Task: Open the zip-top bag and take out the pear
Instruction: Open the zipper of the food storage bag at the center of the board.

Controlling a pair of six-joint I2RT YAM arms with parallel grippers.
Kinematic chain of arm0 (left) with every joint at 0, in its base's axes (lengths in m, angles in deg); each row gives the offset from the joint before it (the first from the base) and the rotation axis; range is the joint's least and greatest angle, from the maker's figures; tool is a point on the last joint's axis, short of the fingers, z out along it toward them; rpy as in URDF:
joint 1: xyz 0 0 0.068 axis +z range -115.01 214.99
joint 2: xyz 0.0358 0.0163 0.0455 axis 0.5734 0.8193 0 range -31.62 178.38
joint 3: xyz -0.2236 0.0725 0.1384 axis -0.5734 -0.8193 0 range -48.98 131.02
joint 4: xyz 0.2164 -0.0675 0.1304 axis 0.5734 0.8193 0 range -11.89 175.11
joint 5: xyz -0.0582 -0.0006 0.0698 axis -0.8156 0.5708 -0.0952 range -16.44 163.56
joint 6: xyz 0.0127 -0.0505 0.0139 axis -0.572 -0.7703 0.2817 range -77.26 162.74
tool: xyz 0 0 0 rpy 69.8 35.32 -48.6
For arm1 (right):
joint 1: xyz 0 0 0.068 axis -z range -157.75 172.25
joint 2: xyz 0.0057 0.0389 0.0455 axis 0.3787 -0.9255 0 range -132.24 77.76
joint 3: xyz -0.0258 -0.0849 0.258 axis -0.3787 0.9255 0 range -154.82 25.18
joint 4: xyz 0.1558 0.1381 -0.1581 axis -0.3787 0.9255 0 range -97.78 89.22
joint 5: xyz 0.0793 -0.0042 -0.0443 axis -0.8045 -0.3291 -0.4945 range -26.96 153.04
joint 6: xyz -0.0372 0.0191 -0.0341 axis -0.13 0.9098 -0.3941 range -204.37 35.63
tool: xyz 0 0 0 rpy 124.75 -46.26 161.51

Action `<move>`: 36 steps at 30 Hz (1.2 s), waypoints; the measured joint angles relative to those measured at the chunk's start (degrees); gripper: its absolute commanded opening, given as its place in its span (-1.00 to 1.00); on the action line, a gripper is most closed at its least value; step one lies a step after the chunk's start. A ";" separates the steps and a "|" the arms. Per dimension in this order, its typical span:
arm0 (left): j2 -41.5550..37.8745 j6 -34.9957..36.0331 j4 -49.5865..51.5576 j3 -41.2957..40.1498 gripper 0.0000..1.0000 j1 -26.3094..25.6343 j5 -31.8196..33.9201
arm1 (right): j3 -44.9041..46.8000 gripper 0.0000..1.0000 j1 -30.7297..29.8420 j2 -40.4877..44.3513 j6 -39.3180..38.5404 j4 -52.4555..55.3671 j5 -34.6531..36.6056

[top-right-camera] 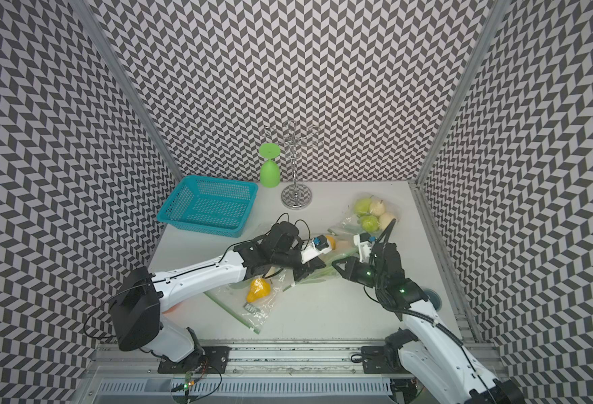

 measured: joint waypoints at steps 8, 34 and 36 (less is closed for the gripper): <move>1.29 -2.03 0.17 4.61 -1.00 2.25 5.51 | 0.02 -1.00 -0.09 3.30 0.31 2.80 1.22; 22.32 -3.30 -0.31 36.79 -1.00 4.09 7.80 | -4.44 -1.00 -12.61 11.06 5.38 6.23 19.98; 18.67 -4.02 -1.09 29.20 -1.00 4.66 7.06 | -1.60 -0.97 -20.22 8.90 7.69 3.74 23.04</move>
